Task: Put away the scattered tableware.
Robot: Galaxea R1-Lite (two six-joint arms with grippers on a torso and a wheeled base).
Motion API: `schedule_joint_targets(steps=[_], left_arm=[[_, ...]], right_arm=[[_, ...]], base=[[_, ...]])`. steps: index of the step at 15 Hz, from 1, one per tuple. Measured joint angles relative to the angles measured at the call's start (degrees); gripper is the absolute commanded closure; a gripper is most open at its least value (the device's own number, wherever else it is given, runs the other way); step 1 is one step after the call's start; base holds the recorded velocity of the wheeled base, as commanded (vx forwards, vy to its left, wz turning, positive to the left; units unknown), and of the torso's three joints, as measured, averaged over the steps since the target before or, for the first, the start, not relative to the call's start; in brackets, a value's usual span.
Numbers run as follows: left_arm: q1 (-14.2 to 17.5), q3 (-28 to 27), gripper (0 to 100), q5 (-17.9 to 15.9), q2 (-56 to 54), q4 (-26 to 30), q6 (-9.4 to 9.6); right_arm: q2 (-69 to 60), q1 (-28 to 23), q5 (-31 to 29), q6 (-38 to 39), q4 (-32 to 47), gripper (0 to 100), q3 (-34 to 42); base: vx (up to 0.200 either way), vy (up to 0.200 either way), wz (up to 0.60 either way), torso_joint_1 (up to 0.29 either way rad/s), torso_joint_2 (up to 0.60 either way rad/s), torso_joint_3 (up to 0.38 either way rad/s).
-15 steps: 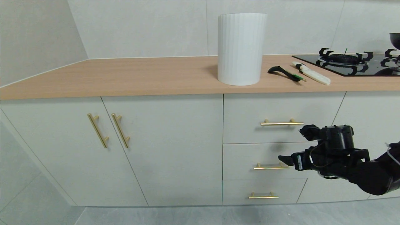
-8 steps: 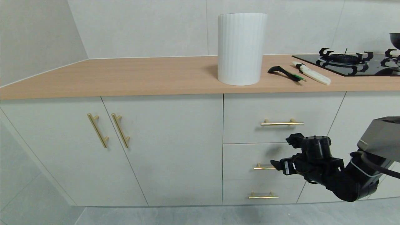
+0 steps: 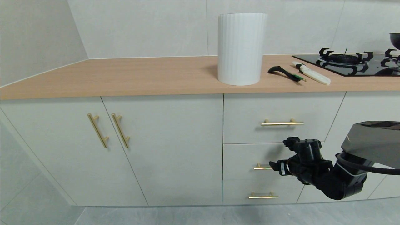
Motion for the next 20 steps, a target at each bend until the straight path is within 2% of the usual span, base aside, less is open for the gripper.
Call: schedule_joint_targets(steps=[5,11,20], left_arm=[[0.0,0.0,0,0.0,0.0,0.0,-0.02],[0.0,0.0,0,0.0,0.0,0.0,0.00],[0.0,0.0,0,0.0,0.0,0.0,0.00]], right_arm=[[4.9,-0.4,-1.0,3.2,0.0,0,-4.0],[8.9,-0.7,-1.3,3.4,-0.2,0,-6.8],[10.0,-0.9,-1.3,3.2,0.2,0,-6.4]], base=[[0.000,0.000,0.00,0.000,0.00,0.000],[0.000,0.000,0.00,0.000,0.00,0.000],[0.000,0.000,0.00,0.000,0.00,0.000]])
